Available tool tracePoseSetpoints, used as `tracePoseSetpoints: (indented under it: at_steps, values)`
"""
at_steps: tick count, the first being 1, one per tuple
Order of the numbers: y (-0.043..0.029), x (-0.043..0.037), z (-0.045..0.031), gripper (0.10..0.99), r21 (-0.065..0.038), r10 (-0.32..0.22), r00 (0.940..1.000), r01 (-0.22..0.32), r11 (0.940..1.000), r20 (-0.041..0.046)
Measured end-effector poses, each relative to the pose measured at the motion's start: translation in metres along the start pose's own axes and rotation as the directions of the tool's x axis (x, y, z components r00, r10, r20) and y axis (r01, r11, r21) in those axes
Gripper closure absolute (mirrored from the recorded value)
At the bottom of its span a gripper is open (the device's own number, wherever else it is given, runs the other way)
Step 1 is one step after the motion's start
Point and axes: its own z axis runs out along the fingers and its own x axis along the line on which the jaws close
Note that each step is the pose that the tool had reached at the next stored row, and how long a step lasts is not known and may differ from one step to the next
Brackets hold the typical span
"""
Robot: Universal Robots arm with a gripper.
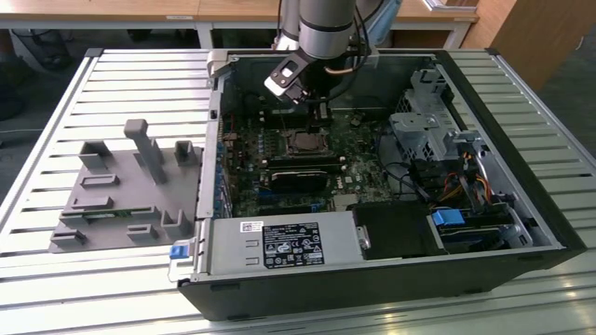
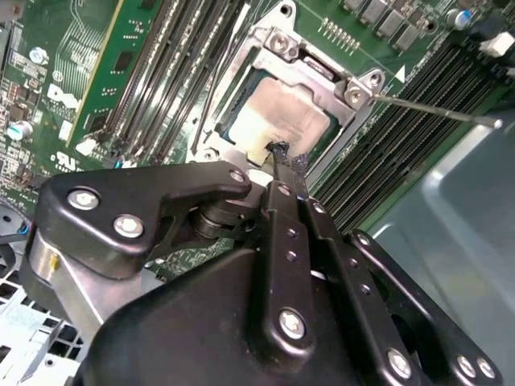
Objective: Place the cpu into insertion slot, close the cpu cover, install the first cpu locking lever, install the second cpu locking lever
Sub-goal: 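Close the cpu cover, then install the first cpu locking lever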
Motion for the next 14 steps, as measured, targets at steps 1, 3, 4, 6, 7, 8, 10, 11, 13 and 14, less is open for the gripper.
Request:
tracePoseSetpoints:
  at_steps: [1,3,4,6,7,8,10,11,13,14]
  values:
    - [-0.0007,0.0000,0.0000,0.980,0.000,0.000,1.0000,0.000,1.0000,0.0000]
    - [-0.0020,0.0001,0.0000,0.980,0.000,0.000,1.0000,0.000,1.0000,0.0000]
    - [-0.0027,0.0001,0.0001,0.980,0.000,0.000,1.0000,0.000,1.0000,0.0000]
    - [-0.0035,0.0001,0.0001,0.980,0.000,0.000,1.0000,0.000,1.0000,0.0001]
    - [-0.0039,0.0001,0.0002,0.980,0.000,0.000,1.0000,0.000,1.0000,0.0000]
    - [-0.0043,0.0001,0.0002,0.980,0.000,0.000,1.0000,0.000,1.0000,0.0000]
    - [-0.0046,0.0001,0.0002,0.980,0.000,0.000,1.0000,0.000,1.0000,0.0001]
    - [-0.0046,0.0001,0.0002,0.980,0.000,0.000,1.0000,0.000,1.0000,0.0001]
    - [-0.0047,0.0001,-0.0001,0.980,0.000,0.000,1.0000,0.000,1.0000,0.0001]
    - [-0.0047,0.0000,-0.0005,0.980,0.000,0.000,1.0000,0.000,1.0000,0.0002]
